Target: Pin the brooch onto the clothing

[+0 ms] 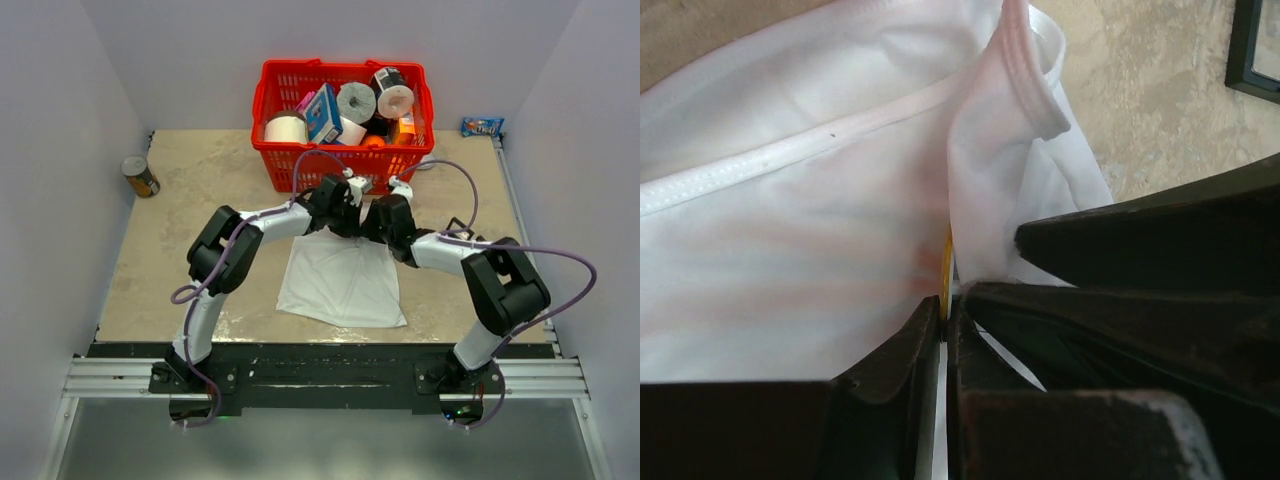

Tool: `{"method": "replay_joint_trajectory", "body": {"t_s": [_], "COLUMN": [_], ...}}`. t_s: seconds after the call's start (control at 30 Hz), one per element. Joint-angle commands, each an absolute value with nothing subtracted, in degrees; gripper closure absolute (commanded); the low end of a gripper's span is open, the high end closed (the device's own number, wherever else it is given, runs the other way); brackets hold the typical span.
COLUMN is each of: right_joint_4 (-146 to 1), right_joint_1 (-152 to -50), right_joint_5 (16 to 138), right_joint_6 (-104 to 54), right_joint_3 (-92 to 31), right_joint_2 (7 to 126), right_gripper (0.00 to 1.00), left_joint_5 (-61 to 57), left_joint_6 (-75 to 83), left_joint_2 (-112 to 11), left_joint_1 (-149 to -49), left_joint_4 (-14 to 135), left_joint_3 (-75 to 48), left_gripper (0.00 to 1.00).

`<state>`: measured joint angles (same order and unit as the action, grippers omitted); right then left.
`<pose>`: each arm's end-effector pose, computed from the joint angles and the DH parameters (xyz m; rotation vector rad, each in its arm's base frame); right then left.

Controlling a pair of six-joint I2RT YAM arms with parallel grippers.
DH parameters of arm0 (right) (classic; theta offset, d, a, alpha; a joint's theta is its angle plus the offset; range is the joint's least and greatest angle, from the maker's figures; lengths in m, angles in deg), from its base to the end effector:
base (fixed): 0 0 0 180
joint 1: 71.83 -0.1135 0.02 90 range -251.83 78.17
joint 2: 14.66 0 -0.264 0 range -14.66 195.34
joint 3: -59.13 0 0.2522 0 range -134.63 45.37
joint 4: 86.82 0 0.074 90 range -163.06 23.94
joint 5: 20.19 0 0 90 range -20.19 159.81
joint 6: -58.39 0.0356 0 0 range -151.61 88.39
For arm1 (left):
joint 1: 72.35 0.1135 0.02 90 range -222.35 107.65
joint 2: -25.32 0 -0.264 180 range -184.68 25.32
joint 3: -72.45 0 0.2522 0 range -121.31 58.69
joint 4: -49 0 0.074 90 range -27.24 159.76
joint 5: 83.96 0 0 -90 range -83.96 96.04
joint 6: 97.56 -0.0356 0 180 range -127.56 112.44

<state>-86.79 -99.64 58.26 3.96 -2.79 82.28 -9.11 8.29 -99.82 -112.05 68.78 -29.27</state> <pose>0.3108 0.1559 0.1683 0.2637 2.1821 0.4107 0.3652 -0.3153 0.1550 0.6375 2.3435 -0.7742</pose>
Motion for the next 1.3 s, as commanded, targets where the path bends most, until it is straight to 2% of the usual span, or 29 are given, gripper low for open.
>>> {"method": "replay_joint_trajectory", "body": {"t_s": [0.0,0.03,0.17,0.53,0.67,0.77,0.9,1.0,1.03,1.13,1.27], "right_joint_4": [-84.57,-84.22,-82.9,-87.47,-88.96,-90.1,-91.6,-92.83,-93.44,-94.58,-96.17], "right_joint_1": [-100.21,-100.21,-100.13,-100.21,-100.21,-100.13,-100.04,-99.86,-99.78,-99.34,-98.2], "right_joint_5": [58.57,58.3,56.54,59.97,59.79,59.71,59.0,59.96,60.58,63.55,68.4], "right_joint_6": [2.49,2.14,0.73,-0.94,-1.82,-2.61,-3.4,-3.84,-3.84,-3.14,-2.7], "right_joint_3": [-2.09,-2.0,-1.3,3.01,2.48,1.87,1.34,1.25,1.34,1.78,2.56], "right_joint_2": [74.56,73.76,71.21,74.28,76.39,78.66,81.22,83.15,83.51,84.65,85.97], "right_gripper": [0.56,0.51,0.45,0.46,0.5,0.54,0.65,0.82,0.92,1.0,1.0], "left_joint_5": [-12.41,-12.59,-12.76,-13.73,-13.91,-14.17,-14.87,-16.1,-16.45,-18.91,-23.39], "left_joint_6": [9.66,9.58,9.58,10.02,10.02,9.93,9.4,9.14,9.22,9.31,8.79], "left_joint_2": [-99.39,-99.48,-99.66,-99.48,-99.31,-99.13,-98.61,-97.73,-97.38,-96.06,-94.3], "left_joint_1": [-112.25,-112.07,-112.07,-111.98,-111.98,-111.99,-111.98,-111.98,-111.9,-111.72,-111.81], "left_joint_4": [66.89,67.06,67.07,66.71,66.54,65.84,64.52,61.72,60.92,56.88,50.91], "left_joint_3": [-30.6,-30.61,-30.87,-30.61,-30.34,-29.82,-28.85,-27.27,-26.74,-24.46,-21.21], "left_gripper": [1.0,1.0,1.0,1.0,1.0,1.0,1.0,1.0,1.0,1.0,1.0]}}
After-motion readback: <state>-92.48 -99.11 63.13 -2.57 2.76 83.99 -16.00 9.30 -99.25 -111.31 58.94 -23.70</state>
